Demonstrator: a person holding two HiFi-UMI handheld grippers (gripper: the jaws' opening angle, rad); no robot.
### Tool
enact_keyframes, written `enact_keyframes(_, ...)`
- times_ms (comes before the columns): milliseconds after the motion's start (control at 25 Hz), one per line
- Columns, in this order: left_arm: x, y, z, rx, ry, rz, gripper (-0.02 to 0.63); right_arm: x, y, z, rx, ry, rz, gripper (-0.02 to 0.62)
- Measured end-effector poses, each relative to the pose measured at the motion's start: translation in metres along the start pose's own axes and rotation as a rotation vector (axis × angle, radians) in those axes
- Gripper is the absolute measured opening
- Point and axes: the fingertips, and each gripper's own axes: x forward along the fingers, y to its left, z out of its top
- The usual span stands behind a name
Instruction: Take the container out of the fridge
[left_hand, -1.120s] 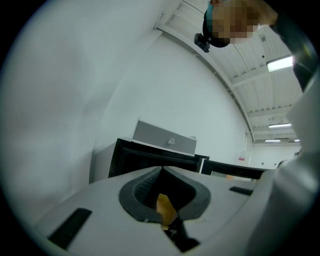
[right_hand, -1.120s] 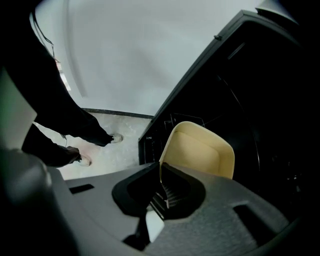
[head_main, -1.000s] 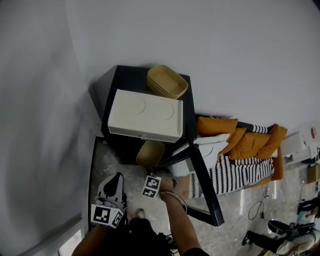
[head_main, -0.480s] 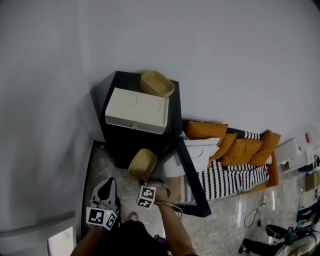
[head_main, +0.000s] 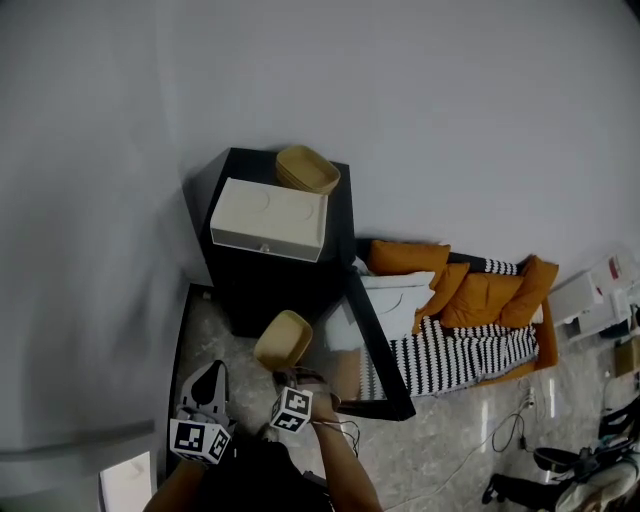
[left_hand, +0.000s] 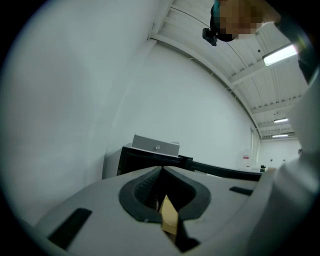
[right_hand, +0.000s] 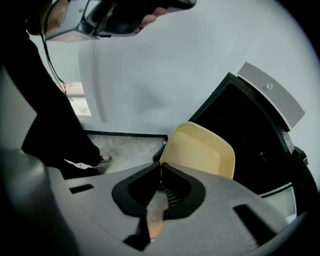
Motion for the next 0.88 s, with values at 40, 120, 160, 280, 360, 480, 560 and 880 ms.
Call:
enact_keyframes(40,-0.001,0.001,0.001,0.001,-0.001,-0.003,0.005,-0.003,0.001,0.003,0.017,-0.011,-0.005,0.008)
enact_keyframes(120,-0.003,0.004,0.002,0.0,0.001,-0.009,0.005,-0.01,0.004,0.009,0.059,-0.03,-0.012,0.008)
enact_keyframes(160,-0.005,0.006,0.002,-0.002,0.004,-0.012,0.005,-0.013,0.005,0.012,0.08,-0.038,-0.015,0.008)
enact_keyframes(280,-0.012,0.012,0.001,-0.008,0.016,-0.02,0.005,-0.023,0.012,0.019,0.143,-0.058,-0.034,0.007)
enact_keyframes(360,-0.017,0.02,0.0,-0.014,0.019,-0.028,0.005,-0.029,0.012,0.024,0.201,-0.077,-0.059,0.007)
enact_keyframes(480,-0.026,0.031,-0.004,-0.018,0.016,-0.05,0.005,-0.039,0.014,0.036,0.3,-0.114,-0.093,0.006)
enact_keyframes(560,-0.033,0.035,0.002,-0.022,0.018,-0.06,0.005,-0.049,0.017,0.047,0.367,-0.142,-0.107,0.006)
enact_keyframes(880,-0.057,0.029,0.009,-0.046,0.02,-0.124,0.005,-0.093,0.017,0.075,0.622,-0.265,-0.179,0.006)
